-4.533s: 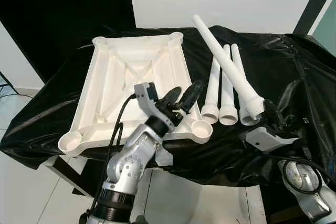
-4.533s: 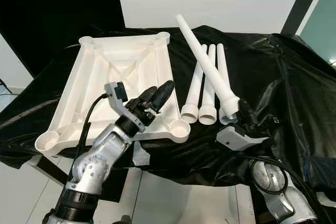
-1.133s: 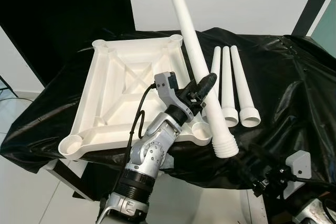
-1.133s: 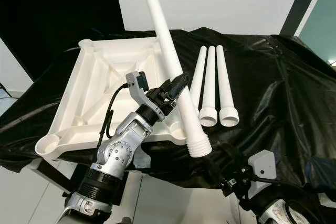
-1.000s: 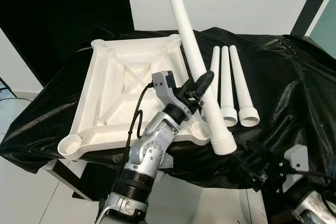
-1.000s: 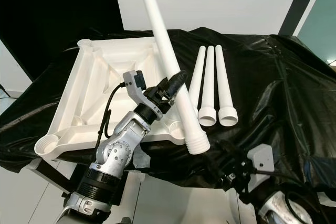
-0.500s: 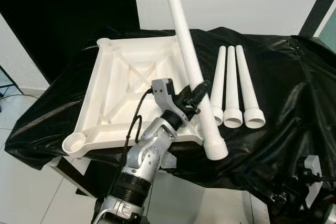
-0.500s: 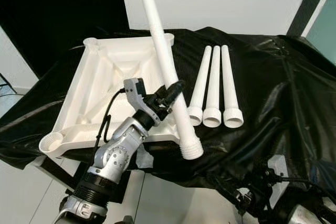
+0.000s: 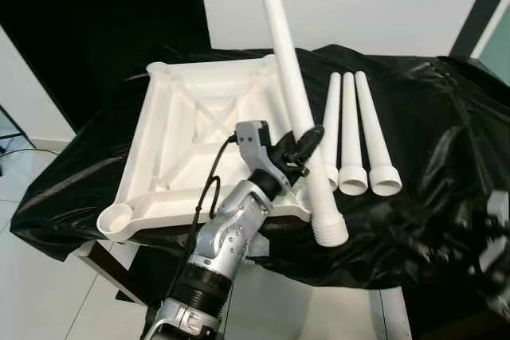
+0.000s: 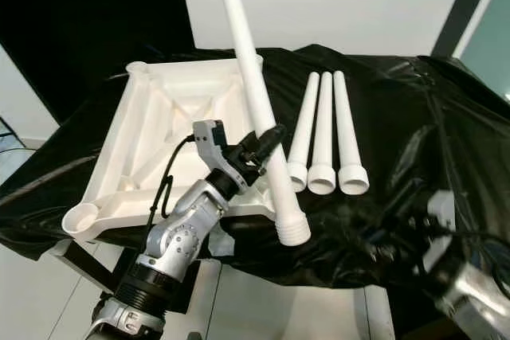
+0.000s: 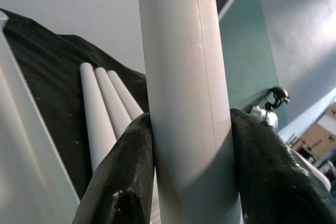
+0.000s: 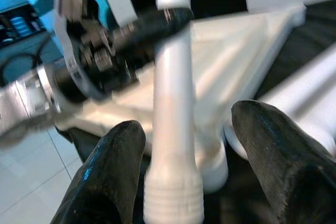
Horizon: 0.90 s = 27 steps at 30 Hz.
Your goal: Building children table
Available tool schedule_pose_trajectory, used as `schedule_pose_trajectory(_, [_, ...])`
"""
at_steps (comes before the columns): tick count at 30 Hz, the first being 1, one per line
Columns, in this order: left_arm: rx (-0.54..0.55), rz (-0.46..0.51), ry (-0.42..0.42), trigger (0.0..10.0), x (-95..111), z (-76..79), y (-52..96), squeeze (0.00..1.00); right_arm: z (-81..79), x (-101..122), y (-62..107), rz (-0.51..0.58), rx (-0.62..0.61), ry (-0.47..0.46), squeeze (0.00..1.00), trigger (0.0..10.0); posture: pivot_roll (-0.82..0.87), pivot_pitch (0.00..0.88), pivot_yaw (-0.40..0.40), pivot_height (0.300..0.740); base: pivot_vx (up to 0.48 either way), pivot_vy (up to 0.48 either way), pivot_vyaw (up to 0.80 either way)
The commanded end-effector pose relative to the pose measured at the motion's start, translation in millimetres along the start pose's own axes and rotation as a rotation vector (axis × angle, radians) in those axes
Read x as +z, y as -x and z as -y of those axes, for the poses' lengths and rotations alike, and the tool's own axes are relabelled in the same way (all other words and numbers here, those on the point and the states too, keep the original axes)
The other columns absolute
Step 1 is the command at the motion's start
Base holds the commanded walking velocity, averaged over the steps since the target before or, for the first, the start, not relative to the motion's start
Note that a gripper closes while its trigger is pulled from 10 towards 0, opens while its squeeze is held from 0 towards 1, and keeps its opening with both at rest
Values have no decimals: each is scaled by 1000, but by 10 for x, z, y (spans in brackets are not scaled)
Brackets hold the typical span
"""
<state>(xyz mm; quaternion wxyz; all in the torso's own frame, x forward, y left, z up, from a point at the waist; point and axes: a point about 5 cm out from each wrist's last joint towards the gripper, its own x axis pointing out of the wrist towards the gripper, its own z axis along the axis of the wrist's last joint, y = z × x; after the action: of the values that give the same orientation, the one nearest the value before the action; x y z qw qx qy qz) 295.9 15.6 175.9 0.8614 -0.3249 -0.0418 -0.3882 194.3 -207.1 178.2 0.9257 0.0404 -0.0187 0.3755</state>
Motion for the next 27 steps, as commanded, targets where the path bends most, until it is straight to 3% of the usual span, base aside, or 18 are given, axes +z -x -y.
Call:
schedule_pose_trajectory(1, [-276, 34, 7, 0, 78, 142, -11, 0, 2, 53, -156, 1, 10, -5, 0, 10000, 114, 0, 6, 740, 0, 0, 0])
schedule_pose_trajectory(2, [-276, 34, 7, 0, 78, 142, -11, 0, 2, 53, -156, 1, 10, -5, 0, 10000, 114, 0, 6, 740, 0, 0, 0])
schedule_pose_trajectory(5, [-300, 82, 33, 0, 180, 201, -29, 0, 31, 124, -440, 26, 40, -6, 0, 10000, 140, 0, -11, 740, 0, 0, 0])
schedule_pose_trajectory(14, [-322, 138, 24, 0, 307, 301, -31, 0, 36, -10, -644, 9, 40, -95, 0, 10000, 182, 0, -28, 740, 0, 0, 0])
schedule_pose_trajectory(19, [-355, 158, 15, 0, 387, 368, -28, 0, 84, -105, -734, -26, -8, -104, 0, 10000, 184, 0, -25, 740, 0, 0, 0])
schedule_pose_trajectory(27, [-406, 157, 20, 0, 423, 457, -46, 0, 58, -214, -883, -76, 26, -100, 0, 10000, 177, 0, -17, 740, 0, 0, 0])
